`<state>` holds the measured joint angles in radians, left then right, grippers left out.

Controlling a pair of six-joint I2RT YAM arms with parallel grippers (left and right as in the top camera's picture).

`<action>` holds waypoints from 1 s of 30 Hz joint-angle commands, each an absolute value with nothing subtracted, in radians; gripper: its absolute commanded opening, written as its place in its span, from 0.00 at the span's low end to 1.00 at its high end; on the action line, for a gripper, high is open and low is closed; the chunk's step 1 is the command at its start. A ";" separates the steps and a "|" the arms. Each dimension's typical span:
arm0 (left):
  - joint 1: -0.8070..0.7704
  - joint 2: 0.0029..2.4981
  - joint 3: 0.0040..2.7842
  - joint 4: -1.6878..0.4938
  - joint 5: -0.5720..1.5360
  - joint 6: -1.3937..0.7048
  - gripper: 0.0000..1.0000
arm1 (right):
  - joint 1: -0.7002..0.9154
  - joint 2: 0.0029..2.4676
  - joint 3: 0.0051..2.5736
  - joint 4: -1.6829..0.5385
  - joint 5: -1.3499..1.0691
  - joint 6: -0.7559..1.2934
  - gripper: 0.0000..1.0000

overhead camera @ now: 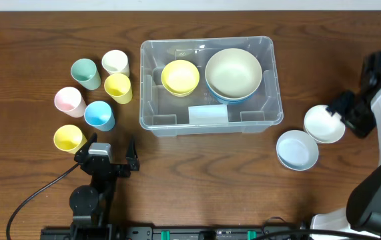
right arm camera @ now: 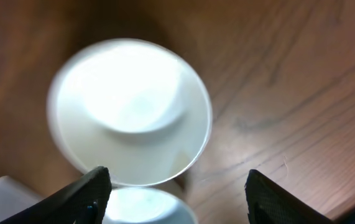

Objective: Pack container
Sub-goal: 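Move the right gripper to the white bowl and grasp its rim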

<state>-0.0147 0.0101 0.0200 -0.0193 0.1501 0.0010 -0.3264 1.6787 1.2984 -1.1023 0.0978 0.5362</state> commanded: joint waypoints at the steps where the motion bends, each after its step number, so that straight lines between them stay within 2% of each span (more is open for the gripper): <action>1: -0.012 0.004 0.004 -0.052 0.161 0.011 0.98 | -0.350 1.677 1.238 -1.063 0.074 0.546 0.69; 7: -0.012 0.004 0.004 -0.053 0.161 0.011 0.98 | -0.354 1.677 1.140 -0.976 0.078 0.537 0.66; 14: -0.012 0.004 0.004 -0.053 0.161 0.011 0.98 | -0.366 1.677 1.009 -0.841 0.075 0.538 0.54; 30: -0.012 0.004 0.004 -0.053 0.161 0.011 0.98 | -0.368 1.677 0.979 -0.707 0.074 0.537 0.01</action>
